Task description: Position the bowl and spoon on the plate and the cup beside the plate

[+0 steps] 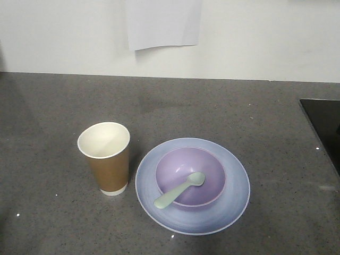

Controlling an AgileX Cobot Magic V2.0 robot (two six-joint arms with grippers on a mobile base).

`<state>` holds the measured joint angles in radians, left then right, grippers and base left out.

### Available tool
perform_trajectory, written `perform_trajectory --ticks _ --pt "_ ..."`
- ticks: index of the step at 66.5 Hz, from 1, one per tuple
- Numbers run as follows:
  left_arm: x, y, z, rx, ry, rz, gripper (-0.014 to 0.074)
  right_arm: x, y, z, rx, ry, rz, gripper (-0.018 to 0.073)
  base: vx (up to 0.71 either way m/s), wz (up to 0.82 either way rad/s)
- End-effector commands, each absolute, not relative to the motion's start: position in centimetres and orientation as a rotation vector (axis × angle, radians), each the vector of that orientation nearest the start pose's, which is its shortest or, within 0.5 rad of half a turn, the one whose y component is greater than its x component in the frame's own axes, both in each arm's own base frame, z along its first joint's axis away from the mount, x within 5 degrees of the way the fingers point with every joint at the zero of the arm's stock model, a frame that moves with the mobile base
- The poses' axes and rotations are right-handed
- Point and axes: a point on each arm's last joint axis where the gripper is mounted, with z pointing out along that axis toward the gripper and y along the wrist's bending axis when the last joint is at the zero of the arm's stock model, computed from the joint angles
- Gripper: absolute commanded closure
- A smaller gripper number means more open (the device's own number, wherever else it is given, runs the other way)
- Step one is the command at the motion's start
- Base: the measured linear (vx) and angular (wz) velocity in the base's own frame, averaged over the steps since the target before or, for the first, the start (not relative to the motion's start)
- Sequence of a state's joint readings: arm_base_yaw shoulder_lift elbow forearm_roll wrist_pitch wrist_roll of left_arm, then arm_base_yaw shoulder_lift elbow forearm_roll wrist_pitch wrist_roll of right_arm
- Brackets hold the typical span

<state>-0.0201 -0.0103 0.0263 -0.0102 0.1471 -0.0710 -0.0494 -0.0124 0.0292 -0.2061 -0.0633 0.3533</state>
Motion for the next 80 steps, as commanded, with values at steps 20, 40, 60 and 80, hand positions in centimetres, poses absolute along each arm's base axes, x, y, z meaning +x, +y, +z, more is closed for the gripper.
perform_trajectory --ticks 20,40,60,80 --pt "5.65 -0.16 19.22 -0.050 1.576 -0.093 0.0602 5.54 0.08 20.82 0.066 1.427 0.084 0.0564 0.00 0.00" --pt "5.65 -0.16 19.22 -0.050 1.576 -0.093 0.0602 5.51 0.11 21.03 0.076 1.404 0.103 0.0564 0.00 0.00" --pt "5.65 -0.16 19.22 -0.050 1.576 -0.093 0.0602 5.48 -0.11 21.19 0.106 1.384 0.072 0.0564 0.00 0.00" --pt "5.65 -0.16 19.22 -0.050 1.576 -0.093 0.0602 5.45 -0.21 21.33 0.118 1.366 0.054 0.0564 0.00 0.00"
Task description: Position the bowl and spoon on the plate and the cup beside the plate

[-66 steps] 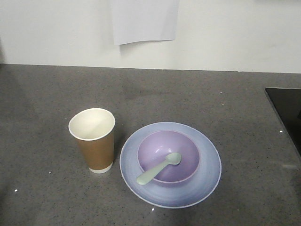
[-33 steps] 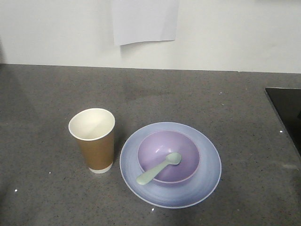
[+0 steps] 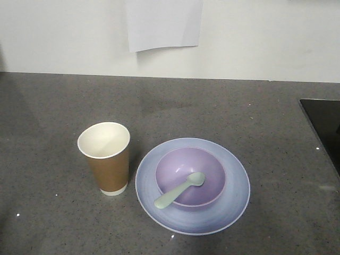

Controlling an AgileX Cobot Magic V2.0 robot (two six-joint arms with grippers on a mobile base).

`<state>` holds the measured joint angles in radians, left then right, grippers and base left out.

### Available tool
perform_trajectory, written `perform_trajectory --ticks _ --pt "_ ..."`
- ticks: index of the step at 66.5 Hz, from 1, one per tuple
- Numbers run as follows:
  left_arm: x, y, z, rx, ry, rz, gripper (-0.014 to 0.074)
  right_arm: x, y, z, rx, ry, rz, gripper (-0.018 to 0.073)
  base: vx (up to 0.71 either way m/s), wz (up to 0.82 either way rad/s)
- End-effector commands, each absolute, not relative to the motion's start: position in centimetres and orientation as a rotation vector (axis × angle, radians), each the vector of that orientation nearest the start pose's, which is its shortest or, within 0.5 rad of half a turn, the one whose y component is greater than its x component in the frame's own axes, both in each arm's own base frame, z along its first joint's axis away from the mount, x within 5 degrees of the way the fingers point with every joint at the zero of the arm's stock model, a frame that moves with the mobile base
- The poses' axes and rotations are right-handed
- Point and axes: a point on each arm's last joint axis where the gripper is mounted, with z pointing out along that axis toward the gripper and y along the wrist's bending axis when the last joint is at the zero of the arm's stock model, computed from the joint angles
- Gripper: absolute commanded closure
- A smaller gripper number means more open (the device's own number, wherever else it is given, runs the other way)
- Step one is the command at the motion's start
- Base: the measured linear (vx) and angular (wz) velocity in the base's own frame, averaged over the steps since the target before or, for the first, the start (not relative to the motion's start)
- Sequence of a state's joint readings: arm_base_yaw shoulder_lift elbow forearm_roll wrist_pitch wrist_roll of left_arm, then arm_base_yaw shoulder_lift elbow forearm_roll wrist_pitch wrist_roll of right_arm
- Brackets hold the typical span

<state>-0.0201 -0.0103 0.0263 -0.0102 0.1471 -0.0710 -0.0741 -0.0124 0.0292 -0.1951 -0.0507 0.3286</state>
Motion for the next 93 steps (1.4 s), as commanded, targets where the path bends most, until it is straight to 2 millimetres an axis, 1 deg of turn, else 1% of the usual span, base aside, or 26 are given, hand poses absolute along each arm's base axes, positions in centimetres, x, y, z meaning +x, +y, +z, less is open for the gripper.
perform_trajectory --ticks 1,17,31,46,93 --pt "5.65 -0.16 19.22 -0.050 1.576 -0.093 0.0602 5.45 -0.21 21.33 0.118 1.366 0.054 0.0564 0.00 0.00" --pt "5.65 -0.16 19.22 -0.050 1.576 -0.093 0.0602 5.45 -0.19 21.33 0.116 1.366 0.057 0.0564 0.00 0.00" --pt "5.65 -0.16 19.22 -0.050 1.576 -0.093 0.0602 5.51 0.08 21.01 0.066 1.406 0.082 0.0564 0.00 0.00" --pt "5.65 -0.16 19.22 -0.050 1.576 -0.093 0.0602 5.50 -0.16 21.05 0.110 1.398 0.064 0.0564 0.00 0.00" --pt "5.65 -0.16 19.22 -0.050 1.576 -0.093 0.0602 5.51 -0.15 21.07 0.108 1.397 0.063 0.0564 0.00 0.00"
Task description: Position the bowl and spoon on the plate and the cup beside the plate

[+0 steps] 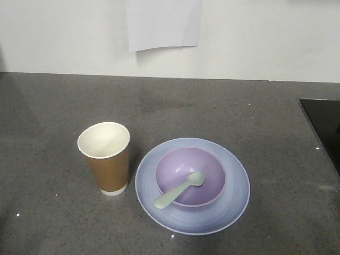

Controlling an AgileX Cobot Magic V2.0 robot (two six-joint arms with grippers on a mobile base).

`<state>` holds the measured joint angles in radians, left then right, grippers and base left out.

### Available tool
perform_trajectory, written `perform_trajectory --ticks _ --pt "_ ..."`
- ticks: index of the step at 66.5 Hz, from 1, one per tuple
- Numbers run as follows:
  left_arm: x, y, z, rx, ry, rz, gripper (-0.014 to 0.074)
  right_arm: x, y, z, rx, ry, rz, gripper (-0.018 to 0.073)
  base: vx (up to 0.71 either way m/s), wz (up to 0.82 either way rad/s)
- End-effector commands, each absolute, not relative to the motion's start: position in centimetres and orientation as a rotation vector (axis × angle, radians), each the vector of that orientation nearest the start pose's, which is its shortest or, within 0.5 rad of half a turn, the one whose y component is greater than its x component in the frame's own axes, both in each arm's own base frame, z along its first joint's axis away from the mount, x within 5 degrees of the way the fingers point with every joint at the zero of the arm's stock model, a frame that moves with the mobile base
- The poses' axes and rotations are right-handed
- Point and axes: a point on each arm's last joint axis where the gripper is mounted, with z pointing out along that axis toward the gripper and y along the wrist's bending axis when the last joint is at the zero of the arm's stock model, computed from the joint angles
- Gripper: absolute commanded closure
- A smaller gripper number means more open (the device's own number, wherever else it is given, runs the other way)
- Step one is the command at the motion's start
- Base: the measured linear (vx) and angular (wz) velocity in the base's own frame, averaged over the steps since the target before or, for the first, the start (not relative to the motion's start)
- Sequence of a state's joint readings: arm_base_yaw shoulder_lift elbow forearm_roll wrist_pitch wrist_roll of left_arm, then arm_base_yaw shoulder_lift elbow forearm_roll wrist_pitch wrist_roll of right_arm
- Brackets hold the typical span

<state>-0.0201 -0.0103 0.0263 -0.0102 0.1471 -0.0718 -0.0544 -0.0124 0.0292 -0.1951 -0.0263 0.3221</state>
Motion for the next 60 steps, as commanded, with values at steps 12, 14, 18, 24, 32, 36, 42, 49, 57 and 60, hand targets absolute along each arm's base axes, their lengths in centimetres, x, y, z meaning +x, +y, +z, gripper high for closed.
perform_trajectory --ticks 12,14,18,24,32,36,42,49,57,60 --pt "5.65 -0.16 19.22 -0.050 1.576 -0.093 0.0602 5.51 -0.15 21.07 0.108 1.397 0.063 0.0564 0.00 0.00" --pt "5.65 -0.16 19.22 -0.050 1.576 -0.093 0.0602 5.51 -0.15 21.07 0.108 1.397 0.063 0.0564 0.00 0.00" --pt "5.65 -0.16 19.22 -0.050 1.576 -0.093 0.0602 5.51 -0.15 21.07 0.108 1.397 0.063 0.0564 0.00 0.00" --pt "5.65 -0.16 19.22 -0.050 1.576 -0.093 0.0602 5.51 -0.15 21.07 0.108 1.397 0.063 0.0564 0.00 0.00" --pt "5.65 -0.16 19.22 -0.050 1.576 -0.093 0.0602 5.51 -0.15 21.06 0.108 1.398 0.062 0.0564 0.00 0.00" --pt "5.65 -0.16 19.22 -0.050 1.576 -0.093 0.0602 5.51 -0.15 21.06 0.108 1.398 0.062 0.0564 0.00 0.00" --pt "5.65 -0.16 19.22 -0.050 1.576 -0.093 0.0602 5.51 -0.15 21.06 0.108 1.398 0.062 0.0564 0.00 0.00" --pt "5.65 -0.16 19.22 -0.050 1.576 -0.093 0.0602 5.51 -0.15 21.06 0.108 1.398 0.062 0.0564 0.00 0.00" --pt "5.65 -0.16 19.22 -0.050 1.576 -0.093 0.0602 5.51 -0.15 21.06 0.108 1.398 0.062 0.0564 0.00 0.00" --pt "5.65 -0.16 19.22 -0.050 1.576 -0.093 0.0602 5.51 -0.15 21.06 0.108 1.398 0.062 0.0564 0.00 0.00"
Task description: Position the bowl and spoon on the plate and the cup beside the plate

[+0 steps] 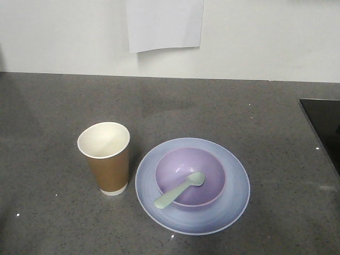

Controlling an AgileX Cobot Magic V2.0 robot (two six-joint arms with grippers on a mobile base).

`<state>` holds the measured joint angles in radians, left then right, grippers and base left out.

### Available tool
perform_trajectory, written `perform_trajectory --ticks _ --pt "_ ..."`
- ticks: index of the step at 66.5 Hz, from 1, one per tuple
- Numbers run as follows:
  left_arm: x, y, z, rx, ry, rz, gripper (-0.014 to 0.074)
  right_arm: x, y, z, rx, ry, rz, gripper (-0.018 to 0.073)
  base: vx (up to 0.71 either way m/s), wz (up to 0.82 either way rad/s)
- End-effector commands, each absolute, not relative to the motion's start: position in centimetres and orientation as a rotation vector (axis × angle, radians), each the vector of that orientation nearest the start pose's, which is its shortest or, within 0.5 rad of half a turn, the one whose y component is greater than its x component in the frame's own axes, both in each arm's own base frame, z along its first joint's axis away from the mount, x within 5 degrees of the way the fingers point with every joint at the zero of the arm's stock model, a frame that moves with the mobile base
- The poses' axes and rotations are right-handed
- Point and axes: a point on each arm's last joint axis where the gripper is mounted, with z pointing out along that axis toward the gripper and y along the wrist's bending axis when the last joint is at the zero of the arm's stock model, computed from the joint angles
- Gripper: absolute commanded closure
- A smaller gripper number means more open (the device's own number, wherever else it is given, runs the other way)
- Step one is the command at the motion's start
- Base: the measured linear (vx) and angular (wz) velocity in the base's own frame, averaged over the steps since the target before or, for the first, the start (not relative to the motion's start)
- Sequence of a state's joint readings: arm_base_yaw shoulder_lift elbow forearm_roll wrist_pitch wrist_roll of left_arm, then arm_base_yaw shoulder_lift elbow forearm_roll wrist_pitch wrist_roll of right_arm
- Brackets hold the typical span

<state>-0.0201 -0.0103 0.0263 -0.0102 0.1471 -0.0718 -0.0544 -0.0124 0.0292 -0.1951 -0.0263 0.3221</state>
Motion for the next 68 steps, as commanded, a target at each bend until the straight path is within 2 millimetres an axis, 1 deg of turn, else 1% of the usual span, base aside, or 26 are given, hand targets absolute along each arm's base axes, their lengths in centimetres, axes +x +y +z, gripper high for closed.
perform_trajectory --ticks 1,68 --pt "5.65 -0.16 19.22 -0.050 1.576 -0.093 0.0602 5.51 -0.15 21.06 0.108 1.398 0.062 0.0564 0.00 0.00" --pt "5.65 -0.16 19.22 -0.050 1.576 -0.093 0.0602 5.53 -0.19 20.90 0.114 1.418 0.059 0.0564 0.00 0.00"
